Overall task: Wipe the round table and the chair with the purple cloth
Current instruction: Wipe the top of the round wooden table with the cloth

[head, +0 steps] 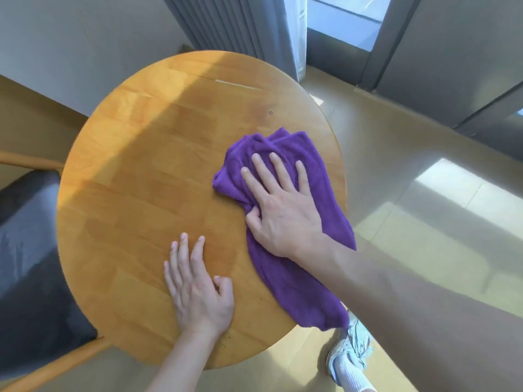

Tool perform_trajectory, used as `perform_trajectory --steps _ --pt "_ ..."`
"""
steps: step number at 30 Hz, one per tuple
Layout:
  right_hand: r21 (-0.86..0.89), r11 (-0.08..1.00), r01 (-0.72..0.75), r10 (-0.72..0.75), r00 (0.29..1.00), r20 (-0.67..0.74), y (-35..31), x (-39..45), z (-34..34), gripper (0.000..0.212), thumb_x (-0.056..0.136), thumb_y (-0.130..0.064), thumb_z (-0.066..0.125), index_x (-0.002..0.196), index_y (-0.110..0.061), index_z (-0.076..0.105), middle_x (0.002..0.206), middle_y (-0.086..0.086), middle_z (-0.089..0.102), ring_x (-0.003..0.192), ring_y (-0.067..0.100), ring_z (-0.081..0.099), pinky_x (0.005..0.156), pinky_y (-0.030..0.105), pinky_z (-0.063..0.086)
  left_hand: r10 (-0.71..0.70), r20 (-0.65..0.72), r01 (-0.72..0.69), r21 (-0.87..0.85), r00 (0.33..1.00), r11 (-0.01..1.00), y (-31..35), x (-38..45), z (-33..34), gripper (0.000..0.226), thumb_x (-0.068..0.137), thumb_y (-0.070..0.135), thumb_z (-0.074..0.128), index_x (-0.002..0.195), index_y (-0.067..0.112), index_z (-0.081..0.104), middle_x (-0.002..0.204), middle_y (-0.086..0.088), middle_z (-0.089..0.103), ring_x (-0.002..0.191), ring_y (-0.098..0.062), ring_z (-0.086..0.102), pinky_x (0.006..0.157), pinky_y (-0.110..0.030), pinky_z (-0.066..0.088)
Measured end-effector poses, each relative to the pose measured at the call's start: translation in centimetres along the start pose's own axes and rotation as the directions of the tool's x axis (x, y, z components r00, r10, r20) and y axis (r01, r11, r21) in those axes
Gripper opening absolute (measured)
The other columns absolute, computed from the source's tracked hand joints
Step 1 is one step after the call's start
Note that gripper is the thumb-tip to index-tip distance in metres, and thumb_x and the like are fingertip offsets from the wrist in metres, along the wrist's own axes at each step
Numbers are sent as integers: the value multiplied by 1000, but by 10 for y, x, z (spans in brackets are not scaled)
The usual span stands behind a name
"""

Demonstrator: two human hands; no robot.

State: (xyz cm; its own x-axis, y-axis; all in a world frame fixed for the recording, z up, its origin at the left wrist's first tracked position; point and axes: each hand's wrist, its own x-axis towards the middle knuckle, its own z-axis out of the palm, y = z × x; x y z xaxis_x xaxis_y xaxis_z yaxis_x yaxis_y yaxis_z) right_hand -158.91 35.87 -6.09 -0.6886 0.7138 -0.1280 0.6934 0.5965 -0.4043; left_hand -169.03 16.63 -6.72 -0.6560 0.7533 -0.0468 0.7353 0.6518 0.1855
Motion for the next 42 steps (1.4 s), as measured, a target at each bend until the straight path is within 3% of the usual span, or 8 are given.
perform_trajectory --steps 5,8,13,17,26,35,39,42 --pt "1 921 389 -380 898 221 37 38 -20 69 91 -45 32 159 -35 26 169 -9 11 157 19 0 125 49 -8 -83 -16 84 88 996 993 21 31 -5 72 66 23 41 135 4 46 147 -22 41 141 -44 34 116 -63 29" --pt "-14 901 434 -424 887 185 45 38 -23 73 87 -47 28 157 -30 34 168 -7 20 156 19 9 126 46 -3 -61 -30 61 -6 998 998 49 80 -5 78 71 24 44 147 9 40 162 -17 30 153 -35 21 127 -50 13" --pt "-20 1000 14 -16 996 -87 39 36 -17 72 90 -49 35 159 -26 29 168 -5 19 157 19 8 126 48 3 -40 -58 34 -93 998 995 77 120 16 83 77 30 35 160 20 29 172 -7 15 159 -24 7 129 -49 5" --pt "24 959 -282 283 949 -140 17 44 -14 76 91 -44 38 161 -23 20 170 0 10 157 24 1 125 53 -1 -52 -75 44 -98 996 994 76 116 18 82 77 28 38 159 21 31 171 -4 19 159 -21 8 129 -48 6" --pt "-25 932 362 -355 923 151 81 40 -40 69 90 -46 37 157 -32 33 168 -6 18 157 20 8 126 48 2 -53 -75 49 -51 996 997 78 119 17 82 77 35 40 157 20 34 171 -6 20 159 -24 11 128 -50 8" --pt "15 969 -245 245 962 -119 14 39 -15 72 88 -34 42 158 -23 31 169 -1 19 157 22 8 125 53 3 -69 -73 65 -47 995 997 81 119 17 84 74 25 44 157 19 34 171 -7 20 159 -26 12 128 -52 9" --pt "-83 988 130 -126 990 56 33 40 -21 72 90 -40 37 160 -23 27 170 0 14 157 25 5 124 56 3 -54 -78 50 -44 995 998 81 122 16 85 73 27 45 157 18 35 170 -8 21 158 -27 14 127 -52 10" --pt "-42 876 480 -463 863 203 60 69 -36 73 86 -42 36 157 -26 34 168 -3 20 157 22 10 126 52 4 -55 -77 52 -42 996 998 78 124 16 82 73 28 48 153 15 39 170 -7 22 158 -26 14 127 -53 11"
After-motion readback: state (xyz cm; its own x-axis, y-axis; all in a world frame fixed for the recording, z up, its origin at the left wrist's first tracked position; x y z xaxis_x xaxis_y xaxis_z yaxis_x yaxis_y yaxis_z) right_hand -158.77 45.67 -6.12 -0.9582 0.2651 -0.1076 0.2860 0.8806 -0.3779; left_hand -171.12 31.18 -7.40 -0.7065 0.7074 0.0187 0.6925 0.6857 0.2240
